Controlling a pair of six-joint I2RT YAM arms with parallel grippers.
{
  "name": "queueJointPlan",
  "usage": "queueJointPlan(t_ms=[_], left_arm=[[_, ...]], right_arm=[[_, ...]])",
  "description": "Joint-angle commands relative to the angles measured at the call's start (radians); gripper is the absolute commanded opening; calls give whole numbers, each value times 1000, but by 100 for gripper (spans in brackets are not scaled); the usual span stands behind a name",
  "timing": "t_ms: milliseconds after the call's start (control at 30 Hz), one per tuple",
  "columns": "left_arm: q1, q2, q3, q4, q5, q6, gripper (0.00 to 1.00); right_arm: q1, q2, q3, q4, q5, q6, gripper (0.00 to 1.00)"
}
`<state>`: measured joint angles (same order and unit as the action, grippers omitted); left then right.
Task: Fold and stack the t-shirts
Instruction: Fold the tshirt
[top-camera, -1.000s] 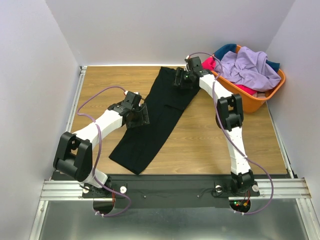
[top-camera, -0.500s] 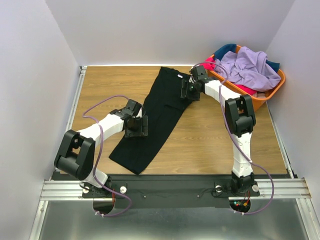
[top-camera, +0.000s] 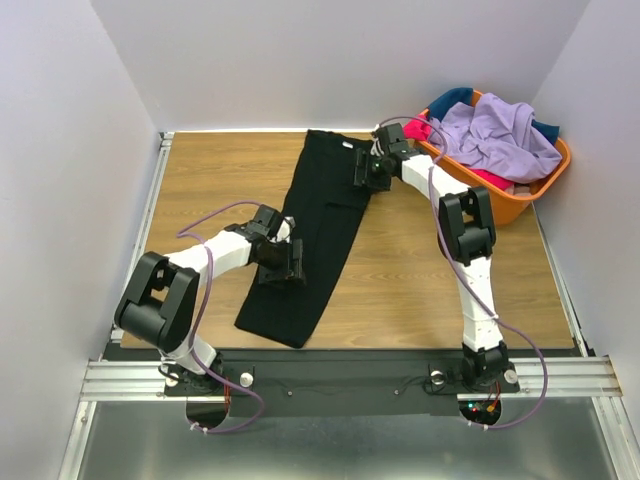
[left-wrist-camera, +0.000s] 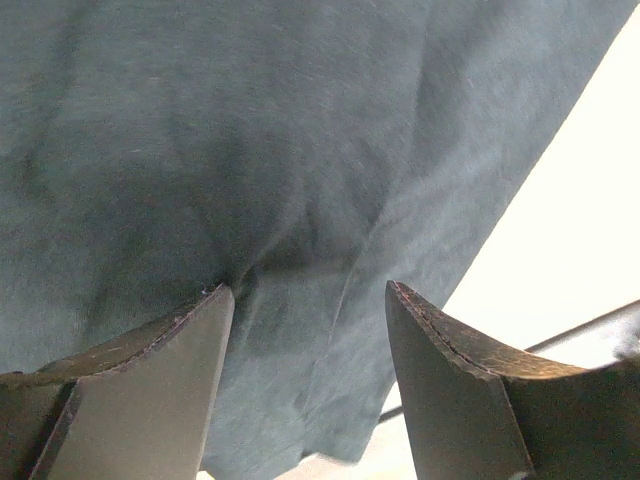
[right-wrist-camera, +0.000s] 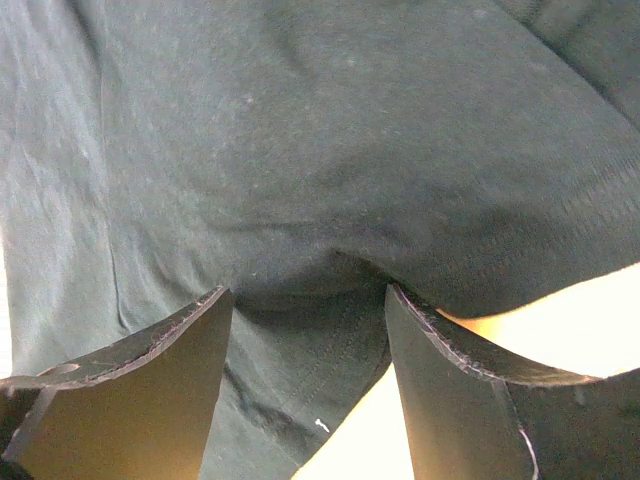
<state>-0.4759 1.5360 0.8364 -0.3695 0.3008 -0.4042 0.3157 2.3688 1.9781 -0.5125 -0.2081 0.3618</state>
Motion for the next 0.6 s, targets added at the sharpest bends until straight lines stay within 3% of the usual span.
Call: queueJointPlan(t_ms=[0,200,567], left_arm=[[-17,62,10,14,119,-25,74],[-32,154,125,17,260,-30,74],[-150,331,360,-48,284,21,74]], right_arm=[[8,113,71,2,21,6,69],[8,184,188,0,-14,28,69],[8,260,337,0,-50,29,73]])
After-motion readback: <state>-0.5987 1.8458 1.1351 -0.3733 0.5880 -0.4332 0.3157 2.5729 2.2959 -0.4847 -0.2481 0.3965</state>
